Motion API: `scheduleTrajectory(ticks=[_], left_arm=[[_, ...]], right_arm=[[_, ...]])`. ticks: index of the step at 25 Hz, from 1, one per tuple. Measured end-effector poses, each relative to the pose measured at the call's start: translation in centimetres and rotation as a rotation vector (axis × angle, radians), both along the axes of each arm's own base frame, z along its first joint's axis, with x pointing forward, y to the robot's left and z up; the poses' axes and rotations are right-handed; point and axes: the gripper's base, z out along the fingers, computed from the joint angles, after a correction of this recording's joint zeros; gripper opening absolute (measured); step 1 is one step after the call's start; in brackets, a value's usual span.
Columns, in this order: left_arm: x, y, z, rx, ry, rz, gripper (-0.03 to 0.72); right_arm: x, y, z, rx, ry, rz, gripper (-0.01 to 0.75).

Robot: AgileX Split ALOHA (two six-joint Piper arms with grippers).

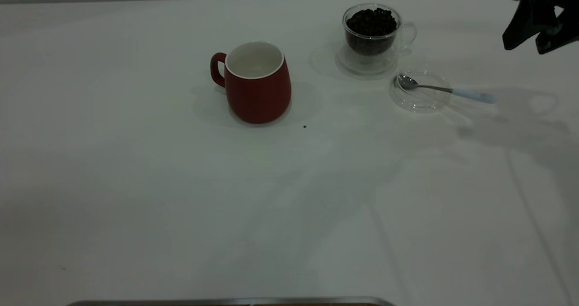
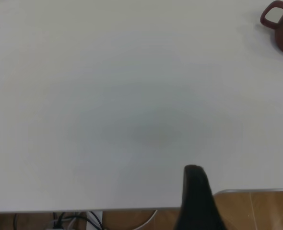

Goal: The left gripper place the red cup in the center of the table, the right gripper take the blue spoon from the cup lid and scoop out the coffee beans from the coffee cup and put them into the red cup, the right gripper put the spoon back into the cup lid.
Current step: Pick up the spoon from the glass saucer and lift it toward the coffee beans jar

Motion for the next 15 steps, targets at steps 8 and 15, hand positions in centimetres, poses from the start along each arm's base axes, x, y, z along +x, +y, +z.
scheduleTrajectory(ticks=[8,15], left_arm=[[0.0,0.0,0.0,-0.001,0.000,0.001,0.567],[0.0,0.0,0.0,-0.002,0.000,0.001,0.567]], right_arm=[[-1.3,-2.5,-3.7,0.364,-0.029,-0.174,0.479],[-2.6,-2.7,-6.1,0.461,-0.048,-0.293,0.478]])
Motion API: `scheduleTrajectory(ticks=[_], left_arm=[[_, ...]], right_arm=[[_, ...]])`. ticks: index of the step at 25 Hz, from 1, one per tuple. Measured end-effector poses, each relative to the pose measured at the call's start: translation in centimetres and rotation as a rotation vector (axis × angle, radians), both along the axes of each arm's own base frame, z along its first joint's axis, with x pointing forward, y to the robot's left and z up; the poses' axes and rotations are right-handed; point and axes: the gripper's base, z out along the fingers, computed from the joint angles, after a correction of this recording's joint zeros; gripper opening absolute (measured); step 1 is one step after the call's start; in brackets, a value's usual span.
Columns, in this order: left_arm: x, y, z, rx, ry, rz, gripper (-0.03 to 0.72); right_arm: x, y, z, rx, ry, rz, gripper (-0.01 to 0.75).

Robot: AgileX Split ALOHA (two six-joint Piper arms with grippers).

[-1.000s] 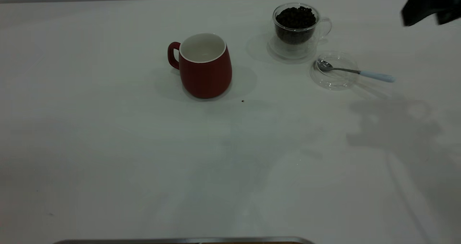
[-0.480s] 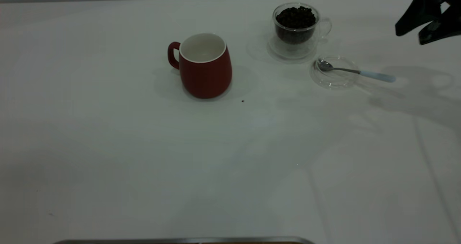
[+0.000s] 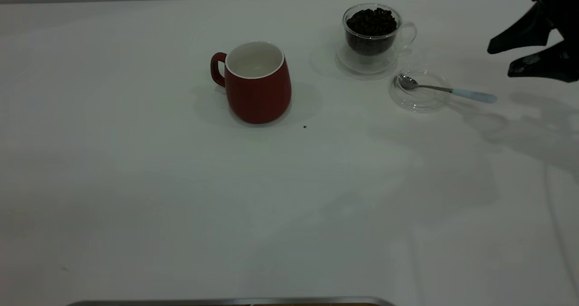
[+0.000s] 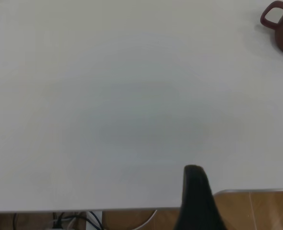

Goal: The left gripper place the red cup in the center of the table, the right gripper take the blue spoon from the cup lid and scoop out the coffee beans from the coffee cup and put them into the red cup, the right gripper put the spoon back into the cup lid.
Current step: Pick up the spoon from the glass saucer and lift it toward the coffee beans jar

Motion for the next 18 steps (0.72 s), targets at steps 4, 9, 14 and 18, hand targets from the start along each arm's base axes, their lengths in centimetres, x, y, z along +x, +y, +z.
scheduleTrajectory(ticks=[4,9,14,18], left_arm=[[0.0,0.0,0.0,0.000,0.000,0.000,0.567],[0.0,0.0,0.0,0.000,0.000,0.000,0.567],[0.0,0.0,0.0,0.000,0.000,0.000,0.567],[0.0,0.0,0.0,0.000,0.000,0.000,0.567]], right_arm=[[-0.3,-0.3,-1.7,0.039,0.027,-0.036,0.478],[-0.5,-0.1,-3.3,0.077,0.059,-0.071,0.478],[-0.7,-0.1,-4.7,0.080,0.087,-0.072,0.478],[-1.1,-0.7,-5.6,0.069,0.108,-0.084,0.478]])
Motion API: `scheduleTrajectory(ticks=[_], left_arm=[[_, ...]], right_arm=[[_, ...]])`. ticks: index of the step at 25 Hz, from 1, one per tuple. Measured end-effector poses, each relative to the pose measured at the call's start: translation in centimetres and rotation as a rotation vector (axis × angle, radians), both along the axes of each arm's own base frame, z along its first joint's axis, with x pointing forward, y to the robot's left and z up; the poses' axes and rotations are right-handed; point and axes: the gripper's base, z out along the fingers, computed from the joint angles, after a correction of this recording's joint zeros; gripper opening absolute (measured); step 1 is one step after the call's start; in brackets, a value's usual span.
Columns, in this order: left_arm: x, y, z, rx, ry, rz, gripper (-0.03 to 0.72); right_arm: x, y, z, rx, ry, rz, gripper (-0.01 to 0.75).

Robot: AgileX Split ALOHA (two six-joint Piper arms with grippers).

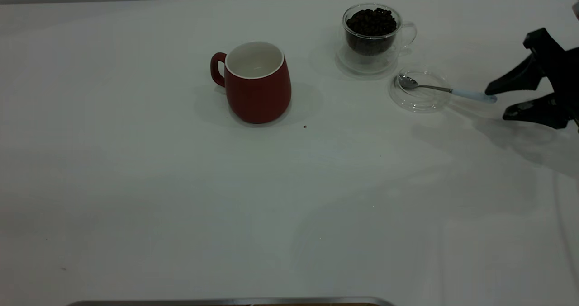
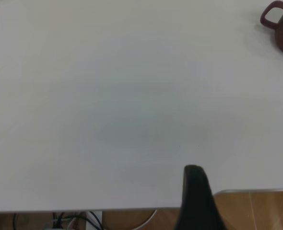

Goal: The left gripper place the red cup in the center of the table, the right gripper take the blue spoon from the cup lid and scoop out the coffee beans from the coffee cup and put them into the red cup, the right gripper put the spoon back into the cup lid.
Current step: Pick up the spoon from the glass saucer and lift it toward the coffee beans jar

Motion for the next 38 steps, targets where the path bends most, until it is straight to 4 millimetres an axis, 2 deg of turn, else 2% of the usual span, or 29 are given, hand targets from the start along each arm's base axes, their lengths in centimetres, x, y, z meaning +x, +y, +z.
scheduleTrajectory(ticks=[12,20,23,28,38], left_arm=[[0.0,0.0,0.0,0.002,0.000,-0.001,0.567],[0.0,0.0,0.0,0.002,0.000,-0.001,0.567],[0.0,0.0,0.0,0.002,0.000,-0.001,0.567],[0.0,0.0,0.0,0.002,0.000,-0.001,0.567],[0.0,0.0,0.0,0.000,0.000,0.000,0.567]], right_arm=[[1.5,-0.3,-0.6,0.051,-0.073,0.025,0.478],[1.0,0.3,-2.4,0.117,-0.048,0.034,0.478],[1.4,0.3,-2.8,0.120,-0.058,0.039,0.478],[2.3,0.0,-2.5,0.120,-0.084,0.036,0.478],[2.2,0.6,-2.9,0.150,-0.079,0.044,0.478]])
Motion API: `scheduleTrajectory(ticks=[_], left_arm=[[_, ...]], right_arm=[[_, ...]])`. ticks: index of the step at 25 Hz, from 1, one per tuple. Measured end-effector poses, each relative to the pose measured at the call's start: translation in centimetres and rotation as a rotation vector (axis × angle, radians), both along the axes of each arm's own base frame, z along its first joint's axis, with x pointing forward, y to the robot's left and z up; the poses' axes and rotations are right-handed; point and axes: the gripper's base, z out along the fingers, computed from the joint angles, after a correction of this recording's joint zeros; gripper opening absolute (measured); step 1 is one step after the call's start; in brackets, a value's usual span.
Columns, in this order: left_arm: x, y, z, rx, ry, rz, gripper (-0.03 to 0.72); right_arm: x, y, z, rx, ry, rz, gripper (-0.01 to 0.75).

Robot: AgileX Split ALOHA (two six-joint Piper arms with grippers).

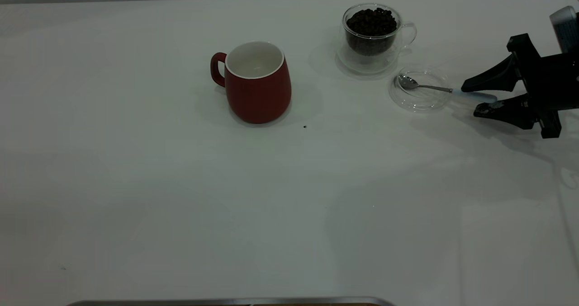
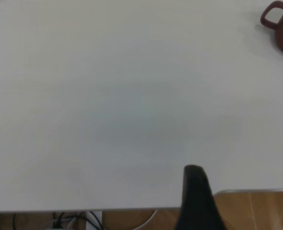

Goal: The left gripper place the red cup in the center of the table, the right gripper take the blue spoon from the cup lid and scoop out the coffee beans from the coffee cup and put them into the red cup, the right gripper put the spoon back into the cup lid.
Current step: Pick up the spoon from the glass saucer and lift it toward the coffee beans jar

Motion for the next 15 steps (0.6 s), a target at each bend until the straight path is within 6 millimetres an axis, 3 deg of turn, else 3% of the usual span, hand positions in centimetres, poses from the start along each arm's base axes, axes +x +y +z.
scheduleTrajectory(ticks=[6,15], left_arm=[[0.00,0.00,0.00,0.000,0.000,0.000,0.567],[0.00,0.00,0.00,0.000,0.000,0.000,0.567]], right_arm=[[0.00,0.00,0.00,0.000,0.000,0.000,0.451],[-0.01,0.01,0.00,0.000,0.000,0.003,0.302]])
